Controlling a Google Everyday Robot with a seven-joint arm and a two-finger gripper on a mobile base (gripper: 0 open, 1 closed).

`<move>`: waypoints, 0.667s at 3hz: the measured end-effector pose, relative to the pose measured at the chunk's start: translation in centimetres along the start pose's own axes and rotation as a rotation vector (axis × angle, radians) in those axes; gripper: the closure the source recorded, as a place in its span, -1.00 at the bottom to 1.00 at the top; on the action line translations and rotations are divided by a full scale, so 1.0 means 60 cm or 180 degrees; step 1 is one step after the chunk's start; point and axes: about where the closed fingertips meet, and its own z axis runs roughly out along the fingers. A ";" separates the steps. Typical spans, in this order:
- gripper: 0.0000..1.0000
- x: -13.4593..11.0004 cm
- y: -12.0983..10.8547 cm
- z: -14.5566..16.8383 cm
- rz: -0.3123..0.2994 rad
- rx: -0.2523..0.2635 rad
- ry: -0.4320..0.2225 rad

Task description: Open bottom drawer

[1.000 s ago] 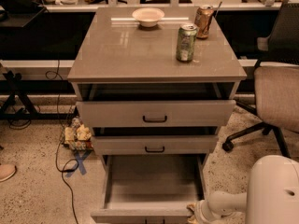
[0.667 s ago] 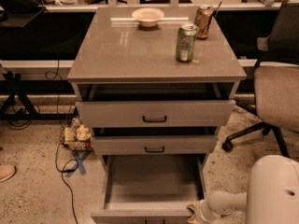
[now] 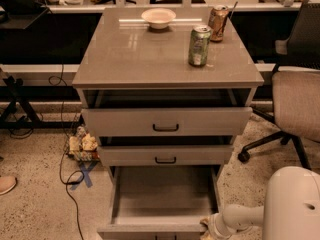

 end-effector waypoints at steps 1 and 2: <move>-1.00 0.004 -0.004 -0.031 -0.0029 0.0087 -0.0053; -1.00 0.011 -0.022 -0.109 -0.0053 0.0318 -0.0042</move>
Offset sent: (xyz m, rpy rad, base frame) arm 0.0222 -0.0652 0.1162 -0.0244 -0.1954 -0.0488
